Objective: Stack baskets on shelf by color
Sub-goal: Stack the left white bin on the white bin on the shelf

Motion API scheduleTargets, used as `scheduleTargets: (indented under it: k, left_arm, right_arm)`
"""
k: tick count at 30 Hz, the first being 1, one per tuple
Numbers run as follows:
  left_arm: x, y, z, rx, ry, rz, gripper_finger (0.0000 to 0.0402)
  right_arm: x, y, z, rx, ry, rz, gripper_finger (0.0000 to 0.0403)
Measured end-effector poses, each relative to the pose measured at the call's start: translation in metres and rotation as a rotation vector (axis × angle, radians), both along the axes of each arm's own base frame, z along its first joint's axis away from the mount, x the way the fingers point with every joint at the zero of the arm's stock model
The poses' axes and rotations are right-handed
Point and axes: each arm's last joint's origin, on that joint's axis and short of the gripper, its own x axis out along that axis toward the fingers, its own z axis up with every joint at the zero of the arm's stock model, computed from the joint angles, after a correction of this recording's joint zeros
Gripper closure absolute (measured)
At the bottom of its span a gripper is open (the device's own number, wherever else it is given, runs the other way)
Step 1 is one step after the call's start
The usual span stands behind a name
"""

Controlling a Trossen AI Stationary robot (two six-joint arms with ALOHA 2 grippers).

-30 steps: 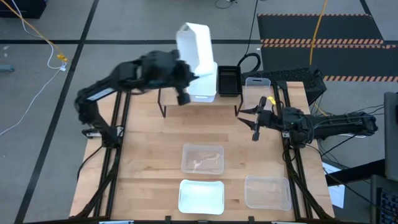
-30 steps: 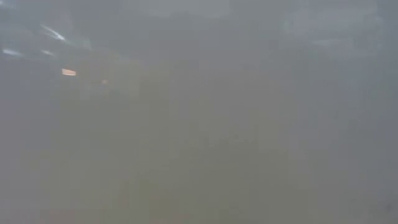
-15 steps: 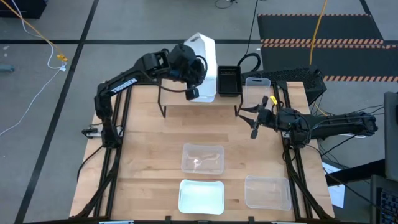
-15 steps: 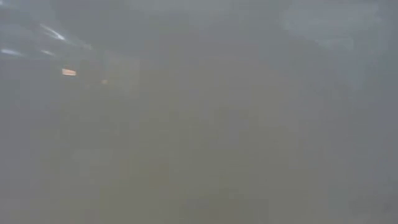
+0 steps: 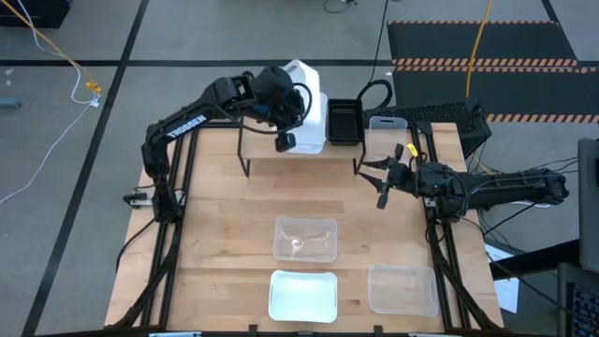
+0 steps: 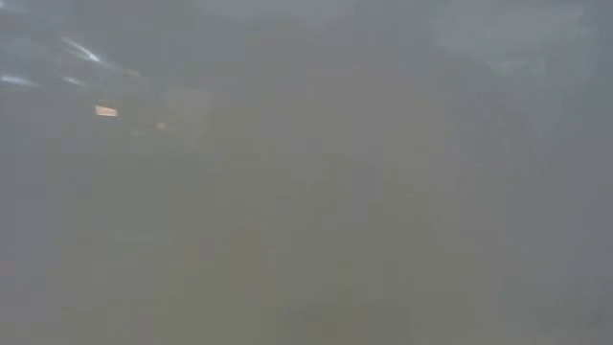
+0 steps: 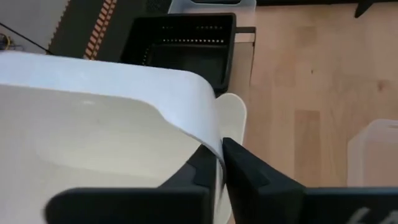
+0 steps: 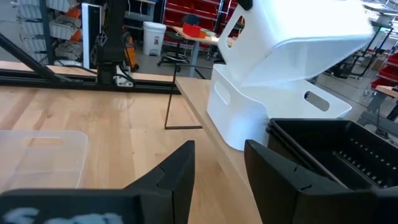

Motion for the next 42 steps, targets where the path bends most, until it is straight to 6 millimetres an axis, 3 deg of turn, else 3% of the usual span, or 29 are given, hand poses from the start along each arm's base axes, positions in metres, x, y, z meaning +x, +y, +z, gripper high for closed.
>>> scheduleTargets:
  k: [7, 13, 21, 29, 37, 42]
  left_arm:
    - [0.0, 0.0, 0.0, 0.004, -0.001, 0.01, 0.0298]
    - [0.0, 0.001, 0.0, 0.02, 0.007, 0.027, 0.027]
    - [-0.01, -0.003, -0.009, -0.027, 0.141, 0.023, 0.0266]
    - [-0.011, -0.001, -0.011, 0.014, 0.168, -0.001, 0.0265]
    - [-0.003, 0.007, -0.055, -0.007, 0.302, -0.038, 0.0265]
    - [0.0, 0.009, -0.067, 0.023, 0.328, -0.017, 0.0279]
  right_arm:
    - [0.0, 0.0, 0.0, 0.003, -0.002, 0.0, 0.0271]
    - [0.0, 0.0, 0.0, 0.003, -0.002, 0.0, 0.0271]
    - [0.0, 0.0, -0.001, 0.002, 0.009, 0.0, 0.0271]
    - [0.0, 0.0, -0.001, 0.001, 0.015, 0.0, 0.0271]
    - [0.0, 0.0, -0.001, 0.0, 0.015, 0.0, 0.0271]
    - [0.0, 0.0, -0.001, -0.002, 0.016, 0.001, 0.0271]
